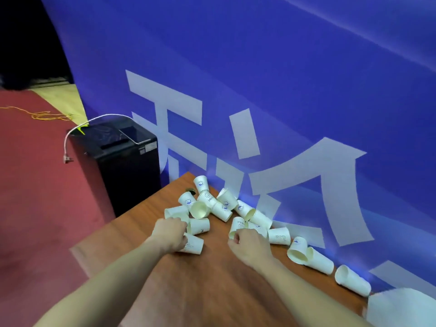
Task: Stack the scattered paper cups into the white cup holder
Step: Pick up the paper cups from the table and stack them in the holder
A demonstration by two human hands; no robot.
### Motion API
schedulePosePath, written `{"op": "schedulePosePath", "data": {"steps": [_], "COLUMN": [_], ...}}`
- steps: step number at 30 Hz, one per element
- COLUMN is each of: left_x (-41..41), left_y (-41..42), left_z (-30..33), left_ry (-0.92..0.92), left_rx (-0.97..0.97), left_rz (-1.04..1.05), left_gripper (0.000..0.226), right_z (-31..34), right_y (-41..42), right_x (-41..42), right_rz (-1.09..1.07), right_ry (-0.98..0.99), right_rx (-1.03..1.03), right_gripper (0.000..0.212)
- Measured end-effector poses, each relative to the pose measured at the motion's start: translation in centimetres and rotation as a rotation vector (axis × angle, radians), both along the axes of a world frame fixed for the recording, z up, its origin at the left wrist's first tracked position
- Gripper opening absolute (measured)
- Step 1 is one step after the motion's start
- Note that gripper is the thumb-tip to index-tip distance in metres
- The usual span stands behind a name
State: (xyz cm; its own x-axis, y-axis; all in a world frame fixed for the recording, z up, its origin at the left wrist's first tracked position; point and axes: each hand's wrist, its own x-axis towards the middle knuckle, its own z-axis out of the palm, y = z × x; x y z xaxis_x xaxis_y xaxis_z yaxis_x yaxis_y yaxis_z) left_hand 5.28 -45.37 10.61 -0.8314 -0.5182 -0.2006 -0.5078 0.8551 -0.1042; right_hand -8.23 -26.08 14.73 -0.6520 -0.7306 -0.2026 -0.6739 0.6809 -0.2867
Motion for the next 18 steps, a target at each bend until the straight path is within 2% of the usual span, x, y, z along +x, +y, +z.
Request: {"op": "schedulePosePath", "data": {"steps": [6,11,18], "left_x": [2.8,3.2,3.1], "left_y": [-6.0,-7.8,-9.3], "left_z": [-2.1,-4.7,-9.2], "left_ry": [-0.006,-0.036,-0.061], "left_rx": [0.078,0.177,0.167], "left_rz": [0.071,0.008,-0.087], "left_gripper": [0.026,0.029,0.029], "right_z": [-2.1,-4.8,-10.0], "right_y": [-7.1,-11.3,-15.9], "right_x": [2.7,3.4,3.5], "right_rz": [0.068,0.086,0.075], "right_ry": [-0.037,-0.07,-0.15], "right_rx": [0.057,0.139,0.258], "right_gripper": [0.03,0.025,0.026]}}
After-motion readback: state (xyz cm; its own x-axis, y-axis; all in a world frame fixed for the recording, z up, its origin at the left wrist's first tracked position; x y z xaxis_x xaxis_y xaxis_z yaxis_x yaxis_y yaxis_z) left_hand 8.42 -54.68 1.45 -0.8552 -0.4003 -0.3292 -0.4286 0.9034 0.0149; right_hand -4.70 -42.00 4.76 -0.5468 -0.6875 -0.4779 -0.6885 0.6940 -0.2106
